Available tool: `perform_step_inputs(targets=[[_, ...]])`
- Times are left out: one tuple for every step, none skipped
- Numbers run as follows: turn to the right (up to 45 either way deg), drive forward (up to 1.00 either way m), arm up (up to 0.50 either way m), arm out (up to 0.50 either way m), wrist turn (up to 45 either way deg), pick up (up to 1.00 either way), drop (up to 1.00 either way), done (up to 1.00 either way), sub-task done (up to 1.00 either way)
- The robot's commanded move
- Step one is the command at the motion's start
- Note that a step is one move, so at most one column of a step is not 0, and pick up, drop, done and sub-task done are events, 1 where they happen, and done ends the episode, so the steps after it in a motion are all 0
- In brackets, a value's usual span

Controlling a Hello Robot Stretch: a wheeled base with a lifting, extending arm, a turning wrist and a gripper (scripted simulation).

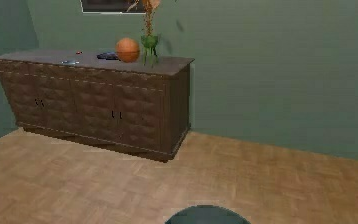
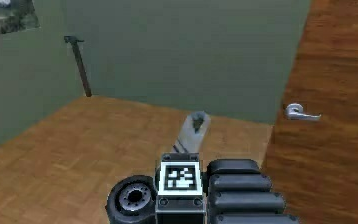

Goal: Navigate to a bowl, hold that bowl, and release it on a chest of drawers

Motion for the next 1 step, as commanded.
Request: perform_step_inputs(targets=[[-24.0, 0.00, 0.00, 0.00, 0.0, 0.00, 0.00, 0.00, 0.00]])
